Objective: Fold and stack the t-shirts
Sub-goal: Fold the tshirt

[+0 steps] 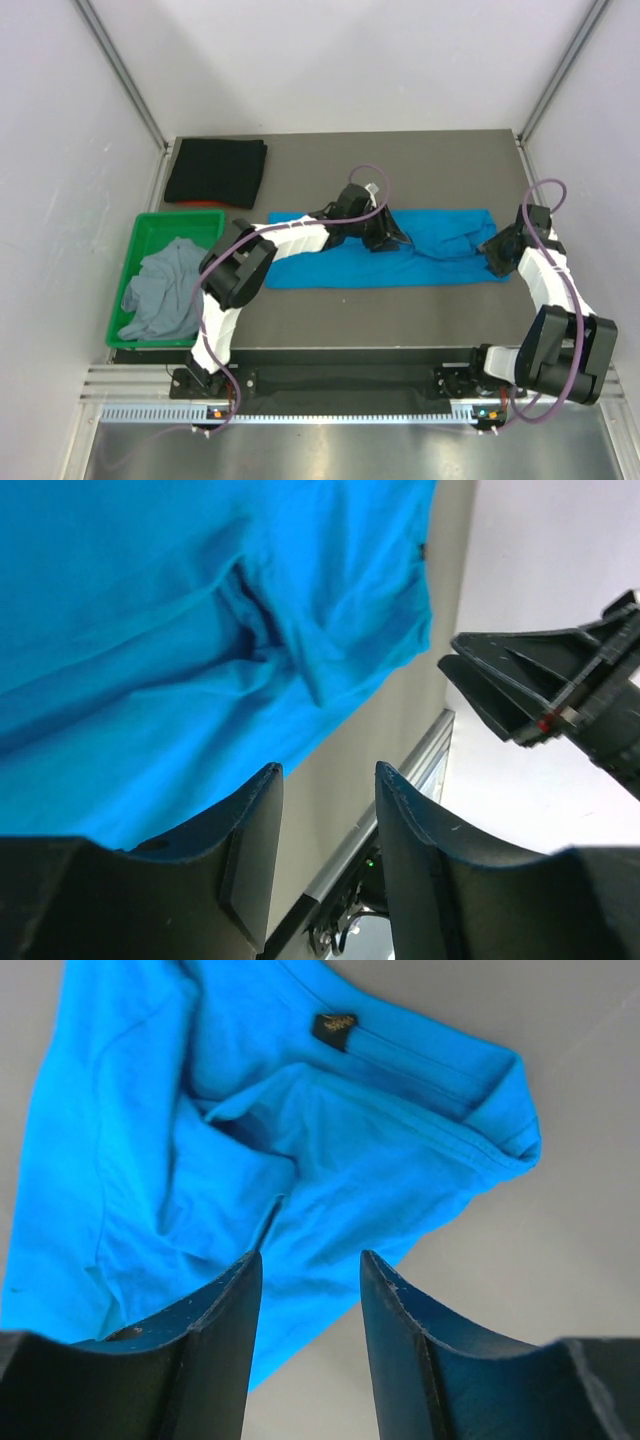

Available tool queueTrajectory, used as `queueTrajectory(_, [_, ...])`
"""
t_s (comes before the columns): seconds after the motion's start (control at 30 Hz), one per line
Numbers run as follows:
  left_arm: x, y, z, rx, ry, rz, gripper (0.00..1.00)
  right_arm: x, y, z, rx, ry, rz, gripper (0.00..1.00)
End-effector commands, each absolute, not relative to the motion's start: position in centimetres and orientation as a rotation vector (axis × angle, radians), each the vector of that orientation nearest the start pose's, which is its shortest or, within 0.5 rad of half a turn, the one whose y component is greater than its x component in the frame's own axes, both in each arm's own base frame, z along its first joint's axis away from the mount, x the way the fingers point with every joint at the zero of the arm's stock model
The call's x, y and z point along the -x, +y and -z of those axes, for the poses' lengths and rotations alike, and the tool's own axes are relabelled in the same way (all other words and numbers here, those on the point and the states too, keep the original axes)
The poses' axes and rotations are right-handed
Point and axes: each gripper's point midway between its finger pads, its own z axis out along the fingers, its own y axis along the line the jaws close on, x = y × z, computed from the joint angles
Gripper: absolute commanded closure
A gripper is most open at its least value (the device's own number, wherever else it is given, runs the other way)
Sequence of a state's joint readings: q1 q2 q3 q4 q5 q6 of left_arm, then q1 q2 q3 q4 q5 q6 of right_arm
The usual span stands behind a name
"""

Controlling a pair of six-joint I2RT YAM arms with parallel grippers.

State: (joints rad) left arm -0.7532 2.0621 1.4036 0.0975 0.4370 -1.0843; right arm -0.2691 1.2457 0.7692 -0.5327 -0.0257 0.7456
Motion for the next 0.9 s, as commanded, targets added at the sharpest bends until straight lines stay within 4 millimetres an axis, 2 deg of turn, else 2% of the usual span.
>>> queueTrajectory(0.0, [-33.9, -47.4, -12.1, 0.115, 2.418, 1.505, 0.53, -29.8, -4.7, -7.5, -1.297, 2.209, -0.261, 0.56])
queueTrajectory(0.23, [-34.3, -48.4, -10.6, 0.121, 2.434, 1.53, 0.51, -30.4, -4.2, -5.6, -1.341, 2.216, -0.307, 0.6])
queueTrajectory(0.63, [-35.0, -50.2, -9.1, 0.13, 2.446, 1.591, 0.49, -31.4, -4.4, -6.0, -1.363, 2.165, -0.331, 0.61])
queueTrajectory(0.87, [-35.1, -50.6, -8.9, 0.128, 2.446, 1.629, 0.51, -31.7, -4.4, -5.0, -1.388, 2.171, -0.332, 0.62])
